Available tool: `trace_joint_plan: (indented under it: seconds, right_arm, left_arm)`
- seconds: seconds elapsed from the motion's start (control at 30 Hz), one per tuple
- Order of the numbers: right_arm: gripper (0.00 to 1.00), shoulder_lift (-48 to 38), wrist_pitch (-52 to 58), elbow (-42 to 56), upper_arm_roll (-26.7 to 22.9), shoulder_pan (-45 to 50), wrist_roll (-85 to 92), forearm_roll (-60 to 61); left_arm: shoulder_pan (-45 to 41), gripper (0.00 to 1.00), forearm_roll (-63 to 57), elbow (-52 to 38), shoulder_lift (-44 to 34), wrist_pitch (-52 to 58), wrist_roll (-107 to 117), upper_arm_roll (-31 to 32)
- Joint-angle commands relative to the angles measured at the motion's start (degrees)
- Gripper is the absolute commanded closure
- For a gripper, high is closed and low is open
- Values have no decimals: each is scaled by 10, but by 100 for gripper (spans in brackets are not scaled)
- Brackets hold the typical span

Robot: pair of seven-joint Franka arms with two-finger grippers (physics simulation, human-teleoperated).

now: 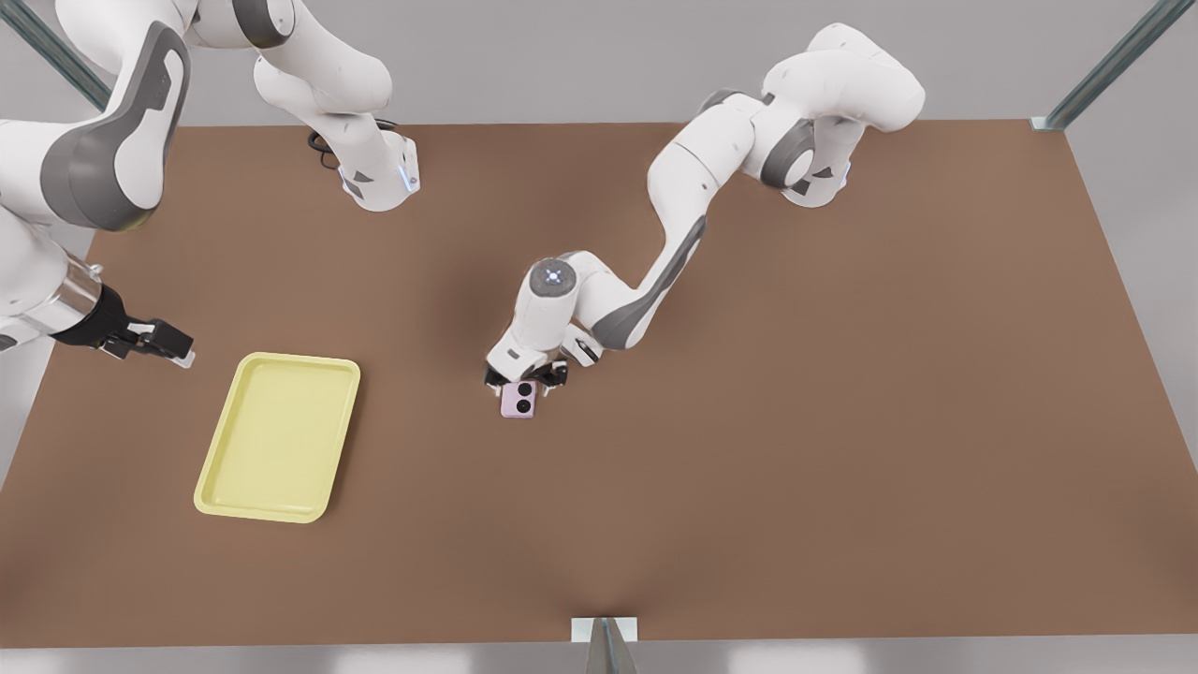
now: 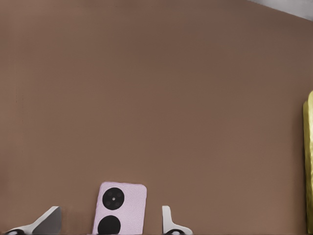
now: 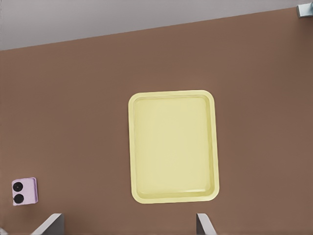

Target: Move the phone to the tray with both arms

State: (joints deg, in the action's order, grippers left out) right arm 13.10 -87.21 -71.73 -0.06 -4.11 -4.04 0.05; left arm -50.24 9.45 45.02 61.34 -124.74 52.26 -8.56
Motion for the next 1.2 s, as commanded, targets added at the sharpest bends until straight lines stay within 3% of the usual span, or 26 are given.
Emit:
trace_joint_plan:
  seconds: [0.0,0.07,0.13,0.17,0.2,0.23,0.3,0.4,0.47,0.67,0.83,0.9,1.17]
  right_arm:
    - [0,-4,42,1,4,18,-1,0]
    - [0,-15,69,2,3,64,0,7]
    - [0,-2,86,20,79,74,-1,-1]
    - [0,3,80,20,95,102,-3,-27]
    - [0,4,80,19,95,112,-31,-23]
    - [0,7,80,18,96,132,-72,-20]
    - [0,24,79,18,96,148,-89,4]
    - [0,99,42,32,72,197,-210,15]
    - [0,144,-24,69,25,259,-279,17]
    - [0,243,-76,120,26,321,-461,27]
    - [0,233,-205,8,20,353,-524,38]
    - [0,178,-312,-112,20,351,-519,38]
    - [0,220,-325,-116,20,354,-547,24]
  left_arm:
    - [63,0,28,2,-50,275,-141,9]
    - [188,0,27,18,-119,419,-342,6]
    - [275,0,15,50,-195,497,-474,-16]
    - [283,0,9,61,-238,517,-530,-56]
    - [312,0,-23,139,-314,508,-541,-35]
    - [376,0,-115,210,-398,497,-541,70]
    - [394,0,-145,287,-507,502,-577,88]
    - [393,0,-137,267,-506,521,-603,76]
    - [393,0,-109,333,-562,492,-611,35]
    - [394,0,-100,311,-525,452,-610,32]
    - [394,0,-98,311,-520,448,-610,32]
    - [394,0,-97,311,-519,448,-610,32]
    - [394,0,-96,311,-517,447,-609,33]
